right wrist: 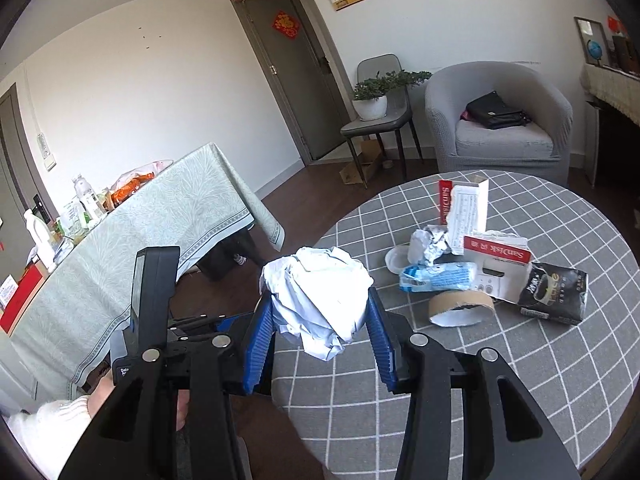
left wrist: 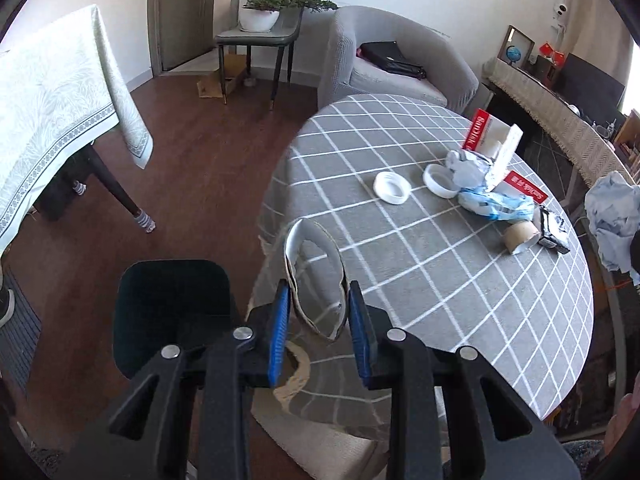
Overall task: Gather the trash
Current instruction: 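Carry the paper with the right tool while the left tool carries the strip to the teal bin, then open the left tool over the teal bin while the right tool releases the paper into it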
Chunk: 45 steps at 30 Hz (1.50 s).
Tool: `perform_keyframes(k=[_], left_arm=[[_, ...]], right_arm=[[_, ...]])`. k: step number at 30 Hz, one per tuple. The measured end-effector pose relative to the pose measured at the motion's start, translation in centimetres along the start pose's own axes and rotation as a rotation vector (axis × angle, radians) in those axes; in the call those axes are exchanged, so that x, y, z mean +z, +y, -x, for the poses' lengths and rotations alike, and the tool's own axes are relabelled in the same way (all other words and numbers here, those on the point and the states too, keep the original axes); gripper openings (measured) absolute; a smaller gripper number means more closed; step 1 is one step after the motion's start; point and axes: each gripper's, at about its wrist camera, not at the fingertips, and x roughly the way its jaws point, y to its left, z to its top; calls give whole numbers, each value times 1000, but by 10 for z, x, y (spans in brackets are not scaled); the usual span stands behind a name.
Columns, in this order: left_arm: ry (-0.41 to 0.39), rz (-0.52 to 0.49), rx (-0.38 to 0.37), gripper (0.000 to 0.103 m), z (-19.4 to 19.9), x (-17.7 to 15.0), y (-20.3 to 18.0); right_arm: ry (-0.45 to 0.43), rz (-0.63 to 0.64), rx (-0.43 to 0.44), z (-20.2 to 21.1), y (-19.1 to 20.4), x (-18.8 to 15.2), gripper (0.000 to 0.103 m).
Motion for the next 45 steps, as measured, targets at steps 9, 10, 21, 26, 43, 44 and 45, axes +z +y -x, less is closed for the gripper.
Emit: perform_keyframes(k=[9,10,21,26,43,44,45], left_arm=[[39,59,67,31,-9,-4,103],[55,63,69,31,-13,-6,114],[232,113,105,31,-76,-44,208],[314,132,121,31,-103,-65,236],[422,165,98,34,-145,-100,278],[420,162,93,37,-144,-100,278],[412,160,95,39,-142,-100,279]], right_arm=[[87,55,35,-63,46,3,46],[97,60,44,-72,53,3,46],[244,136,87,-168,120,-12,46],[306,156,93,-205,140,-22,46],[466,143,65,-287,142,-59,46],[470,146,65,-289,143,-60,46],[474,149,63,-291,143,-61,46]])
